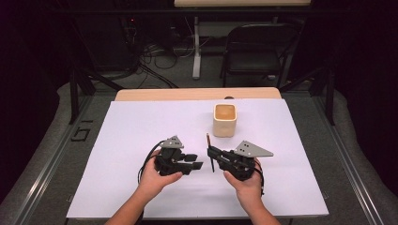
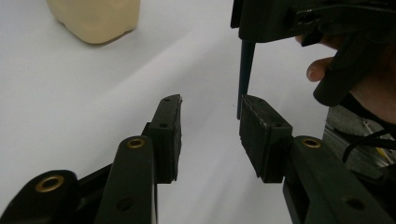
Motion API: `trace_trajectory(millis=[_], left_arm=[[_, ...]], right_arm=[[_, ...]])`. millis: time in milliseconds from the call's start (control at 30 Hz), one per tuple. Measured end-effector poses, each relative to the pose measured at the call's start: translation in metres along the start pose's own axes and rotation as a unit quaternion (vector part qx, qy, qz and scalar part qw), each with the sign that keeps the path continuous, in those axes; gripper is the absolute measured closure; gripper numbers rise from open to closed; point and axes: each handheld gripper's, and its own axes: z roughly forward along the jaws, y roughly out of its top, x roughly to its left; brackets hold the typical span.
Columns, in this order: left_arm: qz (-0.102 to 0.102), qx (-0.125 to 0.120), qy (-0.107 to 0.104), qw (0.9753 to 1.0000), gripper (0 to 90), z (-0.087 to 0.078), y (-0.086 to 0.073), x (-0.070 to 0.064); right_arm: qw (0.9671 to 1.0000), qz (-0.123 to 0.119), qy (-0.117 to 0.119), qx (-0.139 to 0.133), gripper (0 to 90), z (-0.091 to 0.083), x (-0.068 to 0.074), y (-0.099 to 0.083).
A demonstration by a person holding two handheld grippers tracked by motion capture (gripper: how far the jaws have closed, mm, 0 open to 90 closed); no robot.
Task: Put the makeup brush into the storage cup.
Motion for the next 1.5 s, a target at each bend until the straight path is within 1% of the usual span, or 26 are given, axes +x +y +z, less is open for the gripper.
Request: trace_trajectory(millis=[67,167,233,300,500,700,900,1167,1400,1500], left_arm=[[-0.004,-0.003,-0.001,1.0000,60.5,0.001,0.000,0.000],[-0.009,-0.006,-0.001,0.9999,62.0,0.002,-0.001,-0.001],[-0.011,-0.007,-0.001,0.9999,62.5,0.003,-0.001,0.000],[-0.013,-0.008,-0.001,0.9999,62.6,0.003,-0.001,0.000],[-0.016,-0.002,-0.002,0.9999,63.1,0.005,-0.002,-0.001],[-0.019,-0.005,-0.003,0.9998,64.0,0.007,-0.003,-0.001],[-0.021,-0.011,-0.007,0.9997,66.4,0.007,-0.003,-0.002],[-0.025,-0.014,-0.009,0.9996,67.3,0.009,-0.003,-0.002],[-0.034,-0.016,-0.012,0.9992,68.4,0.010,-0.004,-0.002],[-0.034,-0.015,-0.014,0.9992,69.2,0.010,-0.004,-0.002]], right_arm=[[0.9999,0.010,0.000,-0.006,83.5,0.001,0.000,-0.001],[0.9996,0.023,0.007,-0.011,83.5,0.002,0.002,-0.003],[0.9996,0.022,0.010,-0.011,83.5,0.002,0.003,-0.003],[0.9994,0.027,0.013,-0.016,83.5,0.003,0.004,-0.004],[0.9995,0.021,0.012,-0.021,83.5,0.004,0.006,-0.004],[0.9996,0.018,0.010,-0.018,83.5,0.005,0.007,-0.006],[0.9994,0.023,0.012,-0.022,83.5,0.006,0.008,-0.005],[0.9991,0.031,0.011,-0.027,83.5,0.006,0.008,-0.006],[0.9986,0.041,0.011,-0.031,83.5,0.005,0.007,-0.007],[0.9985,0.043,0.010,-0.033,83.5,0.005,0.007,-0.007]])
